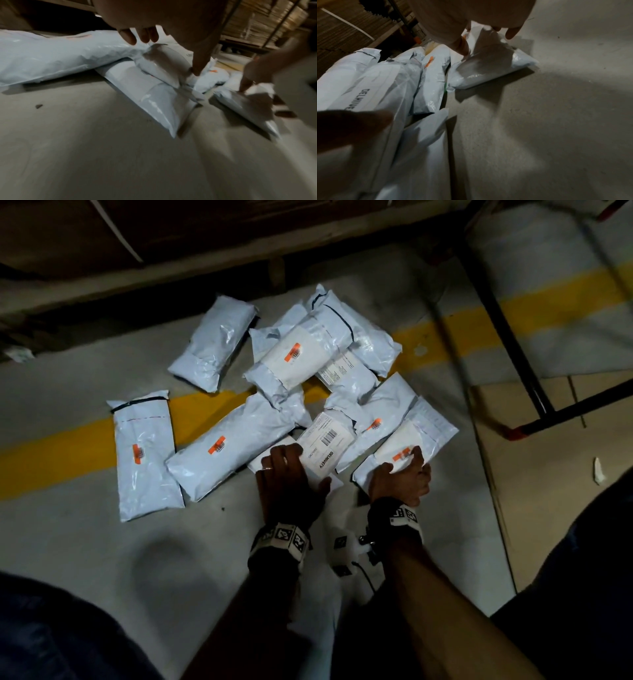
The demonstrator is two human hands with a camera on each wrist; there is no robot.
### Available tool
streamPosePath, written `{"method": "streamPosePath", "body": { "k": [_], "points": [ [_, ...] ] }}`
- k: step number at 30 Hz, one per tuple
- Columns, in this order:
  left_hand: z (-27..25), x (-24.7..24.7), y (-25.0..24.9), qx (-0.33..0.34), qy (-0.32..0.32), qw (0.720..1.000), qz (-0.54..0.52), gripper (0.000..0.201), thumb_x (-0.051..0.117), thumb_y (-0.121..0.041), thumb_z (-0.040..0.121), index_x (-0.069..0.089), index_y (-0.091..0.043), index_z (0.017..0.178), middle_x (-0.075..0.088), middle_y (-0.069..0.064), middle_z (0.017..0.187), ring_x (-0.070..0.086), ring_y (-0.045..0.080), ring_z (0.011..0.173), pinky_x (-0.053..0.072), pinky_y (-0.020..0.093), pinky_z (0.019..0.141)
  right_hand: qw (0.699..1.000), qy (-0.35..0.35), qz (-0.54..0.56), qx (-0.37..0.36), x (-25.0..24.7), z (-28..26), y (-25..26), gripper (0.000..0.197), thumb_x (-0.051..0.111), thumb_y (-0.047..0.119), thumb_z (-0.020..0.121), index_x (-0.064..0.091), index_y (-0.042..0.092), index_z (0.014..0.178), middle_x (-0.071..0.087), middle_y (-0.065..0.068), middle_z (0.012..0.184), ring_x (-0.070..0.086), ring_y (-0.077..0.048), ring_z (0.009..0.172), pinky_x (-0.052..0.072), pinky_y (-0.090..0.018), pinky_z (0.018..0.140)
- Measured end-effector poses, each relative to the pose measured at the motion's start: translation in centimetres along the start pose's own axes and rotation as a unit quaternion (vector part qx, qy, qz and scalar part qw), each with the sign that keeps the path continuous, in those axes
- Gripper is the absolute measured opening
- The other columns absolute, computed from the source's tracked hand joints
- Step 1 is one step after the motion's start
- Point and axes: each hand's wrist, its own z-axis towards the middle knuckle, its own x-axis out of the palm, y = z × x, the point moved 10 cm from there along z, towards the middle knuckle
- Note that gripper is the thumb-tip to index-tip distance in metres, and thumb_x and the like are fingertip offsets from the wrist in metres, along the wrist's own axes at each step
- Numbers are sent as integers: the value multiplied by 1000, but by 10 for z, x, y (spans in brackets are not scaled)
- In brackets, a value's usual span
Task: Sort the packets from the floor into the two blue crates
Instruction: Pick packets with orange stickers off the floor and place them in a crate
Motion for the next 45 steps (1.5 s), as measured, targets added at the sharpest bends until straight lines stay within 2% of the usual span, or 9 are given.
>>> {"method": "streamPosePath", "body": {
  "k": [8,13,18,24,26,28,32,38,45],
  "points": [
    [20,21,5,-32,79,995,-51,111,72,-69,63,27,-23,153,48,2,142,45,27,130,34,48,106,1000,15,-10,-11,0,4,1,69,59,21,87,32,31,149,19,-4,160,25,-31,141,30,-55,107],
    [24,-11,5,-61,-35,997,-14,92,65,-71,63,46,-20,138,58,4,117,55,29,106,39,45,90,1000,12,-19,-10,3,5,1,69,58,19,88,31,31,150,15,-4,162,24,-31,142,30,-54,108],
    [18,-15,3,-61,-54,997,17,97,62,-68,61,43,-18,142,48,8,136,46,31,120,35,49,95,999,10,-34,-8,5,4,3,69,56,19,90,28,32,152,11,-3,163,21,-30,144,29,-55,110],
    [30,-4,-63,132,-55,987,-71,45,65,-32,70,66,-22,113,62,2,122,58,28,111,37,43,92,998,0,-39,-50,1,11,4,69,58,20,87,33,30,150,16,0,163,26,-29,143,34,-56,107],
    [43,7,-88,174,7,974,-146,34,64,-13,72,67,-20,105,66,0,107,64,28,94,46,41,81,997,-19,-32,-72,-6,16,3,71,60,18,86,34,26,151,19,-1,162,28,-27,143,34,-52,108],
    [54,29,-103,159,119,967,-162,38,61,-5,80,62,-20,116,61,1,120,61,28,101,49,41,82,995,-33,-21,-94,-9,22,0,73,61,17,86,33,22,152,22,-3,161,30,-25,144,32,-45,111],
    [63,68,-112,168,195,966,-28,58,61,-11,88,41,-14,143,39,10,151,49,32,128,41,42,101,990,-61,44,-119,-12,28,-13,75,62,22,83,32,17,152,35,-7,156,38,-25,141,31,-38,114],
    [57,89,-106,148,199,963,105,80,85,-34,62,58,-2,130,67,16,112,61,41,110,52,42,89,992,-54,26,-108,-9,29,-19,66,62,36,88,40,21,148,34,-11,156,37,-28,140,33,-43,112],
    [53,86,-111,162,182,965,95,75,71,-49,81,46,0,133,43,19,138,36,37,135,37,42,105,987,-95,7,-132,-18,28,-15,64,58,26,78,48,18,141,47,-14,143,47,-35,128,45,-53,98]
  ]
}}
